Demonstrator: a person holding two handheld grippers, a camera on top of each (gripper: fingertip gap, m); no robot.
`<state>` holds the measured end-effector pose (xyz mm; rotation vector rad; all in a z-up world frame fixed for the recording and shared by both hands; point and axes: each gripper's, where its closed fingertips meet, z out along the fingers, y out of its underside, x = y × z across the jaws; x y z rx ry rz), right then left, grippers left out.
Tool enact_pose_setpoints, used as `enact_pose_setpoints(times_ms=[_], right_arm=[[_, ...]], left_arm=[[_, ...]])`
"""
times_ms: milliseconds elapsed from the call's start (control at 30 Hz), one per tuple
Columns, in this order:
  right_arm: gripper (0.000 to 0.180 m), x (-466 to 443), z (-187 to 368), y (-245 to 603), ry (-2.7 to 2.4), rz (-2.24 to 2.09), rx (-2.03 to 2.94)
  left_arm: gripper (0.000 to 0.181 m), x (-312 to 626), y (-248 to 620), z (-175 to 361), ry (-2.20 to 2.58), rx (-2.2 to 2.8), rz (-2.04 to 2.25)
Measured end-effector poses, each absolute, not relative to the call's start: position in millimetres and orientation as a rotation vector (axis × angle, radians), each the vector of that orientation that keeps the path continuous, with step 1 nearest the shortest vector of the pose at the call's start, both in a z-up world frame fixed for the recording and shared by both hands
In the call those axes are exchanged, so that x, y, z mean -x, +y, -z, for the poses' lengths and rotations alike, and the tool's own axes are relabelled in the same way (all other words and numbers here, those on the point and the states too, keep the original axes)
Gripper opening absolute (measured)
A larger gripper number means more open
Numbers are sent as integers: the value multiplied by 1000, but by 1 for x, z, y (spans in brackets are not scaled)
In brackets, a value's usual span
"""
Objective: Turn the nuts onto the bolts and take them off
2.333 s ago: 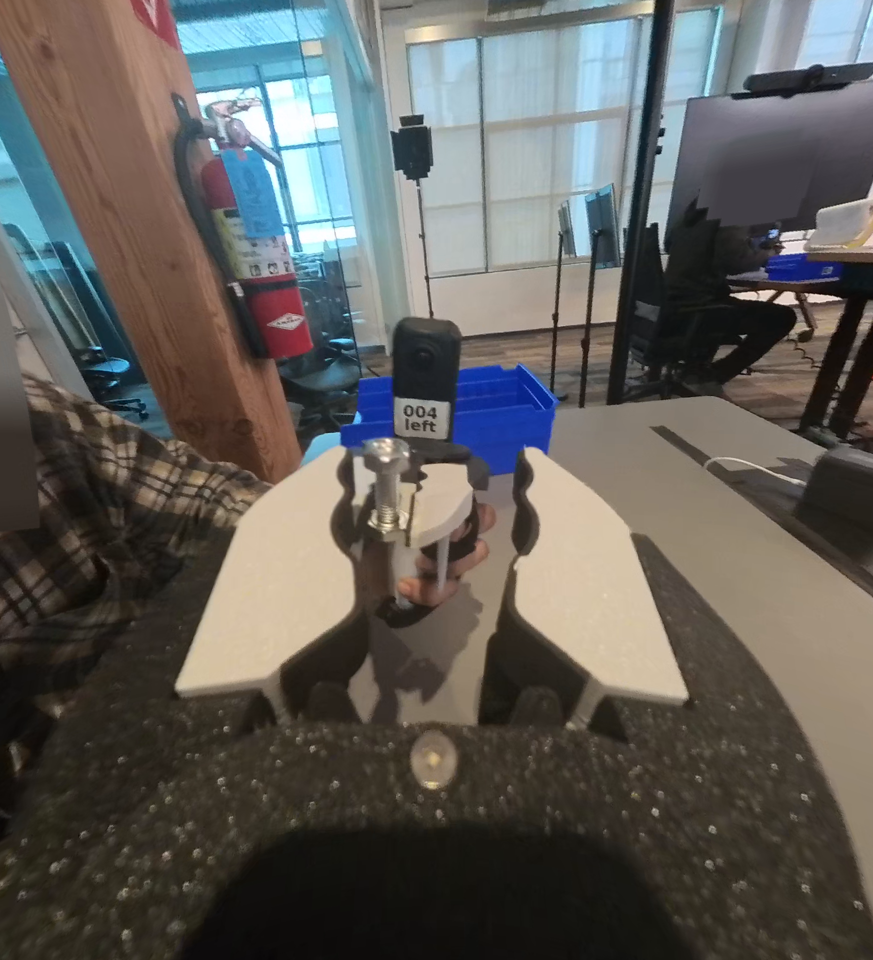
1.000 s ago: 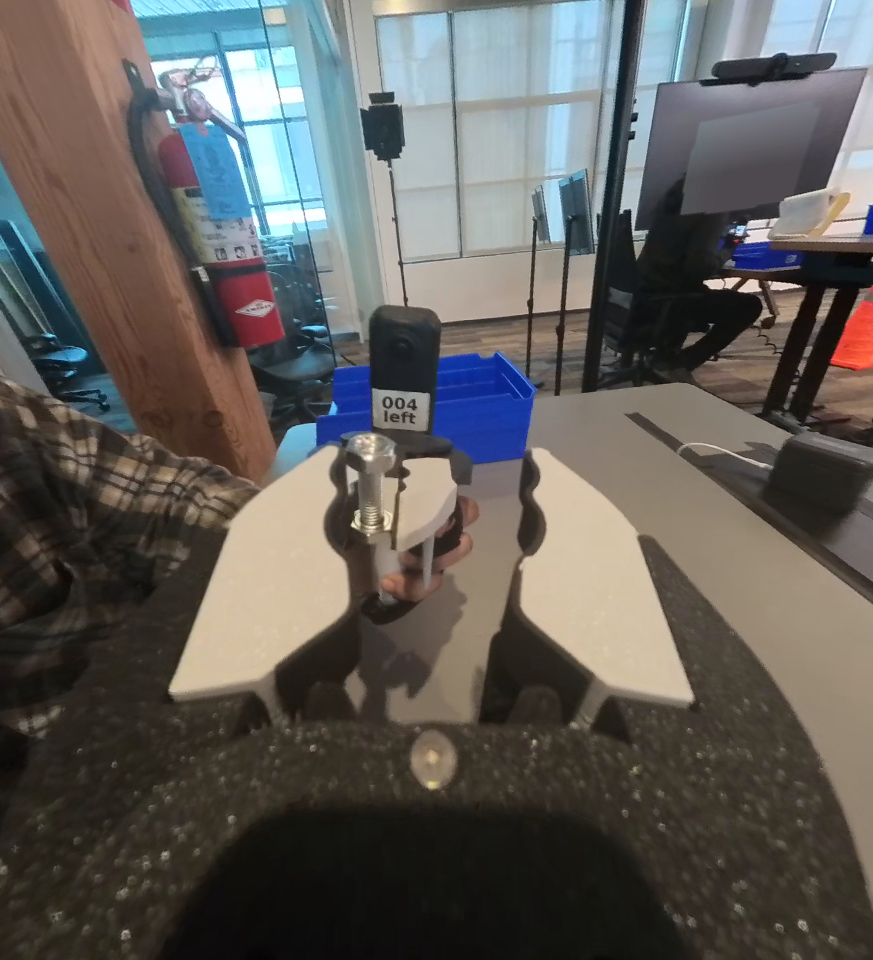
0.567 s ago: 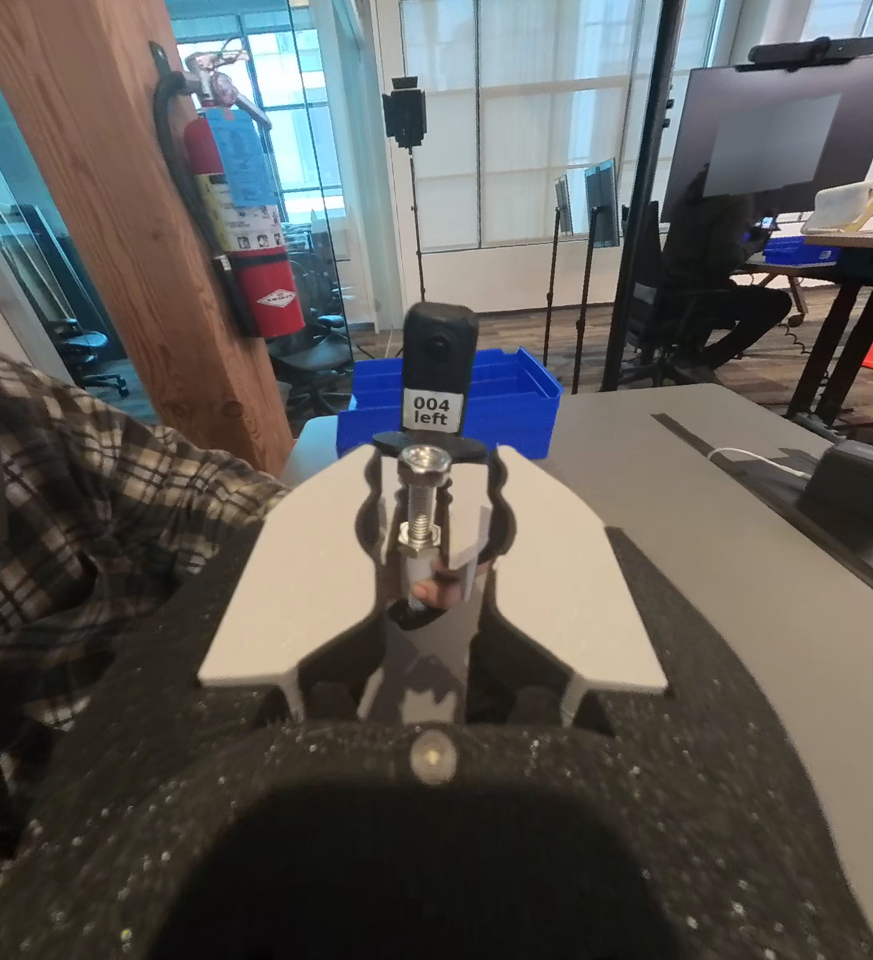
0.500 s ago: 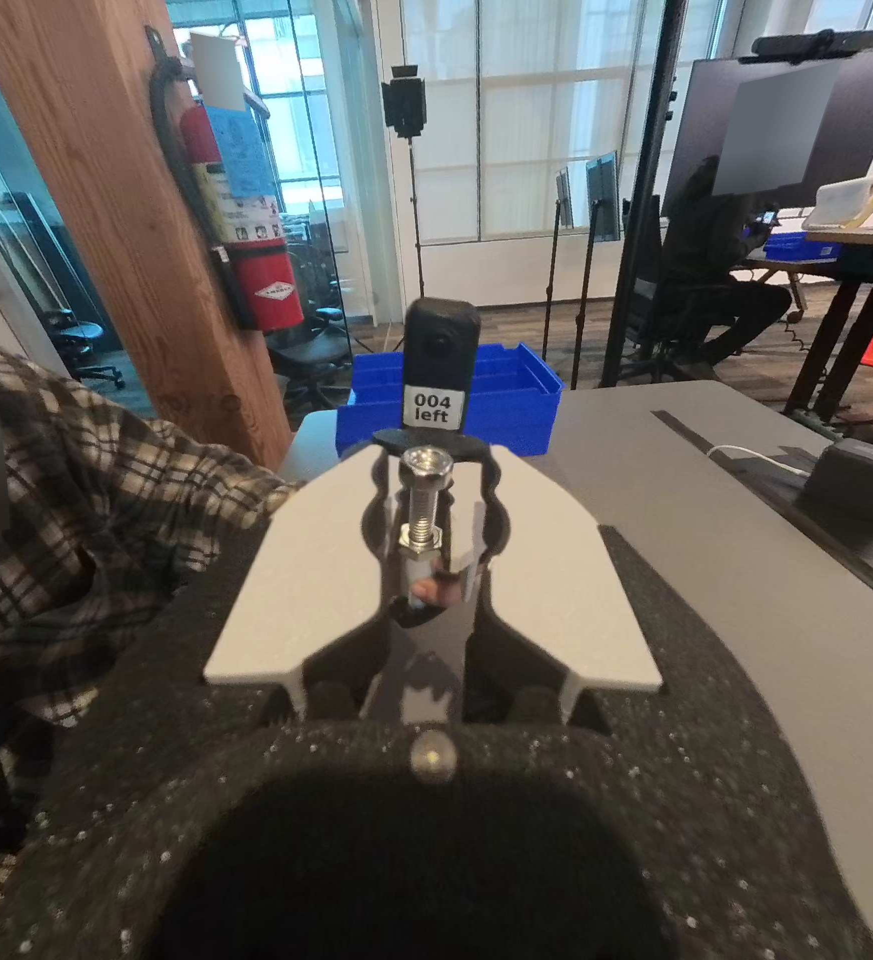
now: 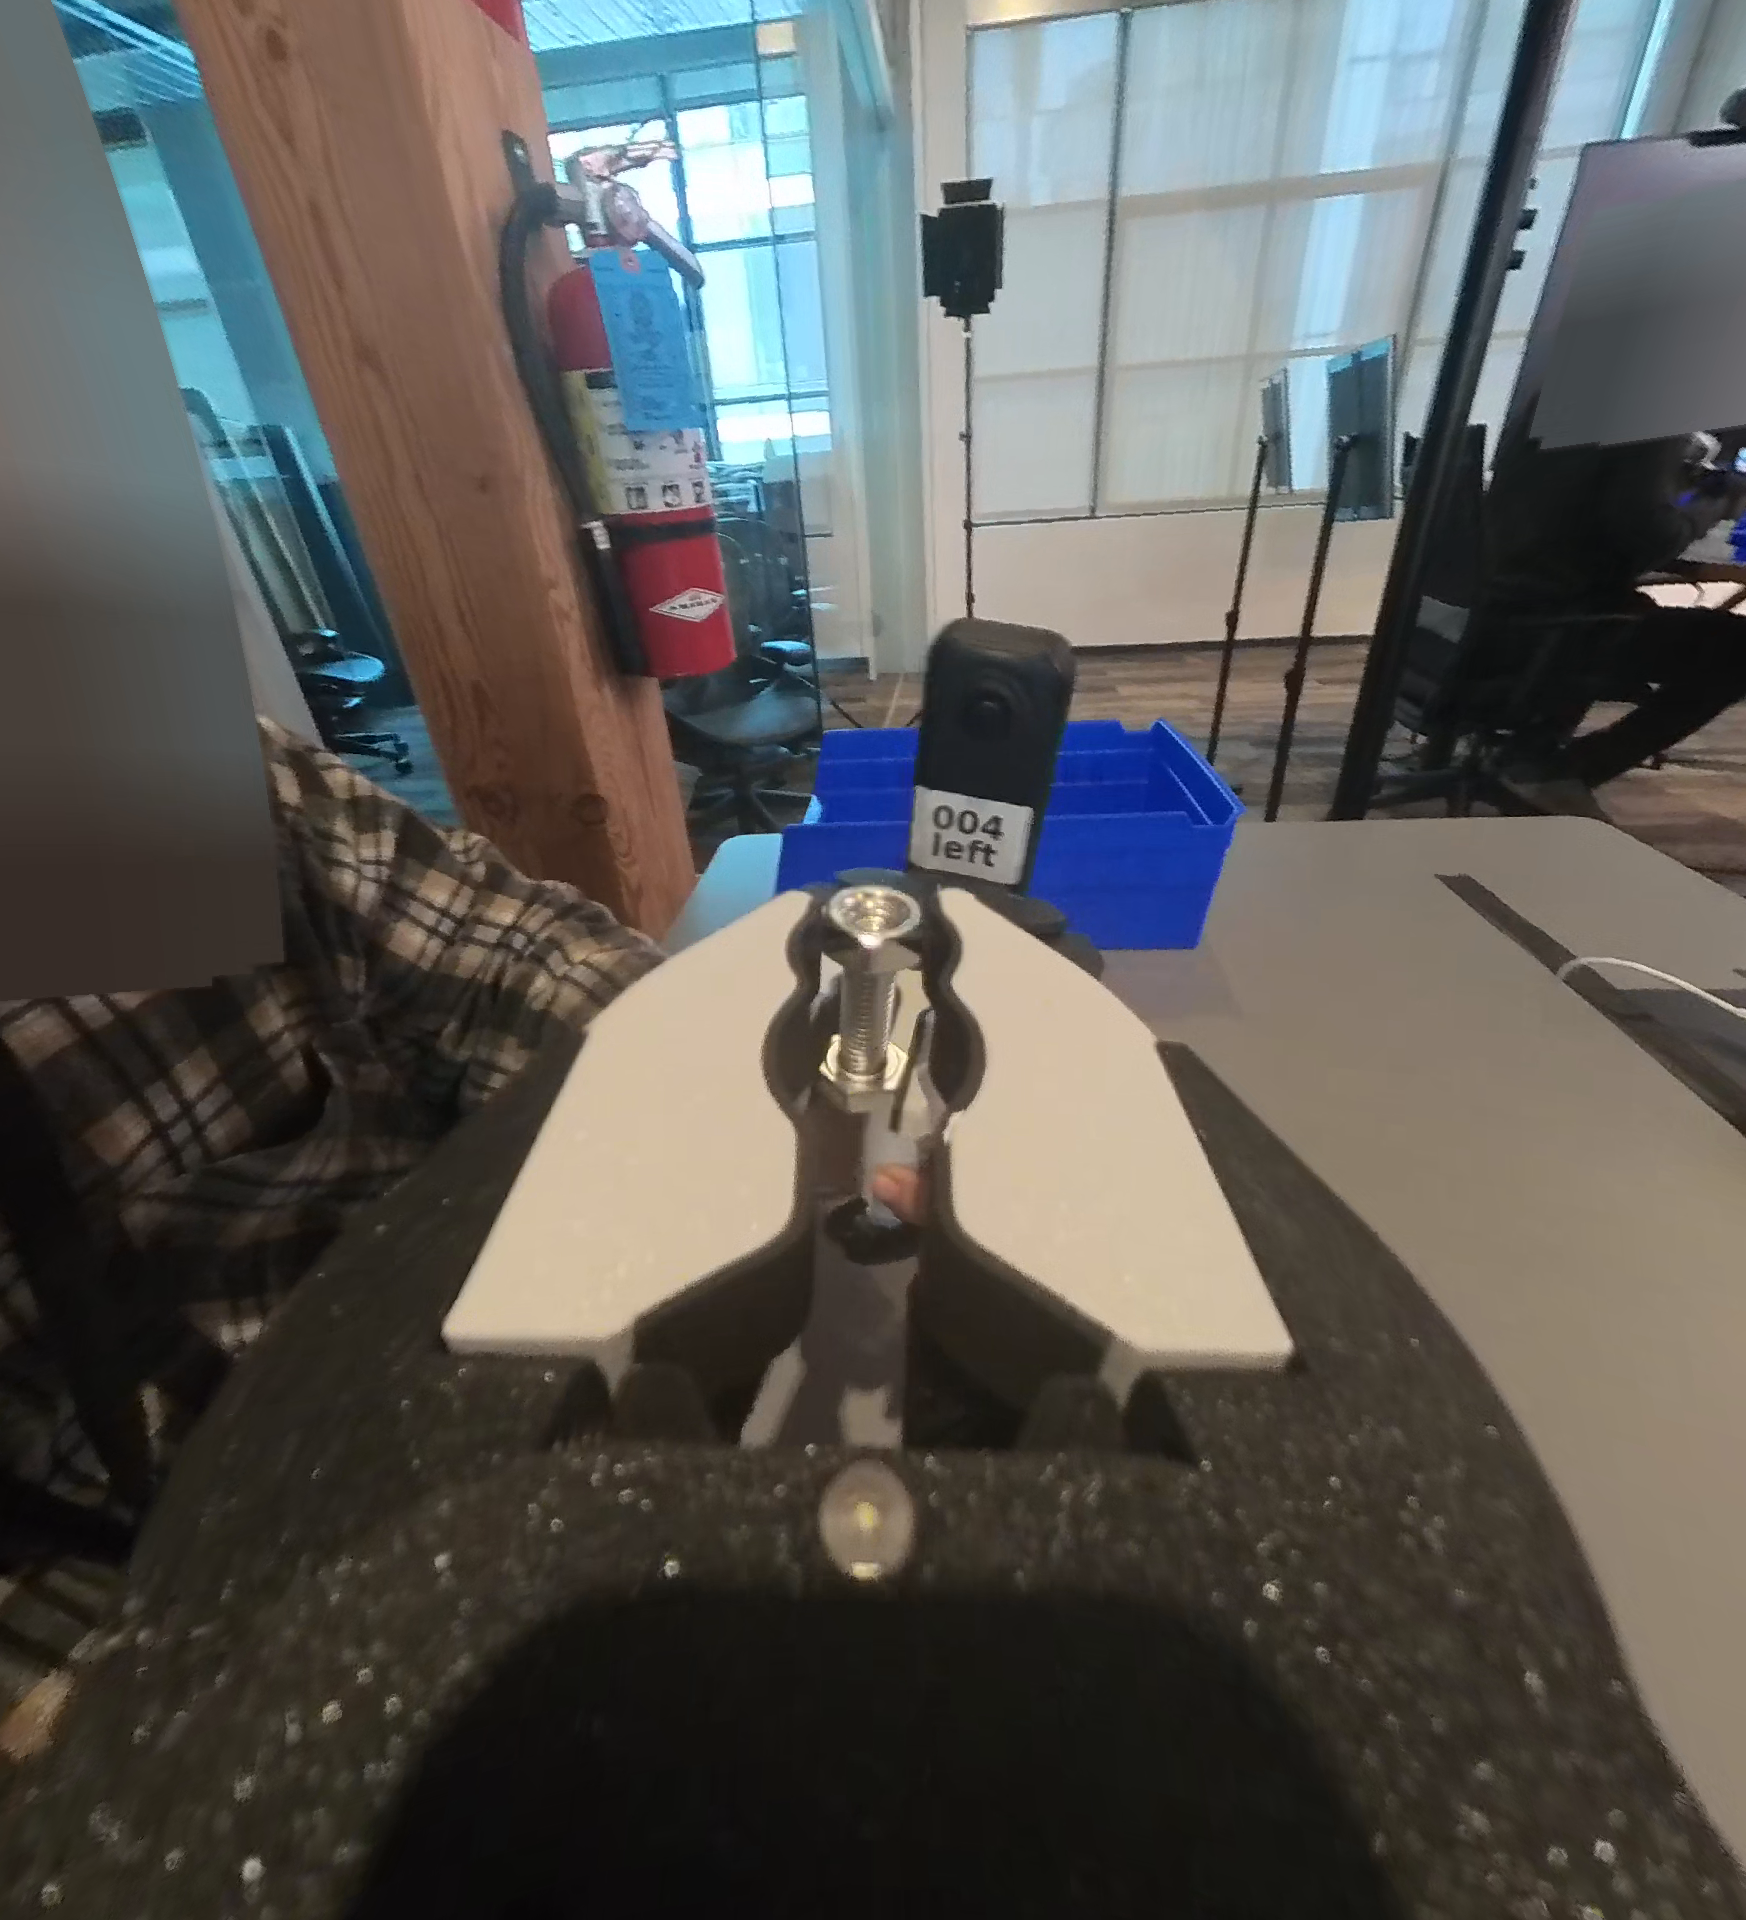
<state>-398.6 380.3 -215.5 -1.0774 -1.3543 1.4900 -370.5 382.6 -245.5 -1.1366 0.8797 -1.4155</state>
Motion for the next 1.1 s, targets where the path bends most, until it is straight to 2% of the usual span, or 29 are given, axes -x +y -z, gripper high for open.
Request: enact_pose_setpoints(times_ms=[400, 533, 567, 633, 667, 767, 1100], right_arm=[[17, 386, 212, 344, -1527, -1672, 835], [17, 382, 214, 343, -1539, -1715, 811], [20, 384, 214, 348, -1511, -1701, 830], [50, 391, 215, 362, -1438, -1636, 912], [59, 394, 216, 369, -1411, -1604, 954], [72, 402, 219, 388, -1319, -1504, 1067], [77, 402, 224, 413, -1193, -1501, 1198]], left_arm=[[18, 364, 341, 240, 1038, 1001, 1833], [18, 358, 337, 244, 1079, 1016, 1800], [18, 358, 342, 244, 1059, 1030, 1773], [18, 361, 355, 245, 993, 1068, 1716], [18, 364, 362, 246, 952, 1086, 1685], [18, 374, 382, 244, 839, 1118, 1603], [18, 370, 382, 247, 874, 1140, 1503]])
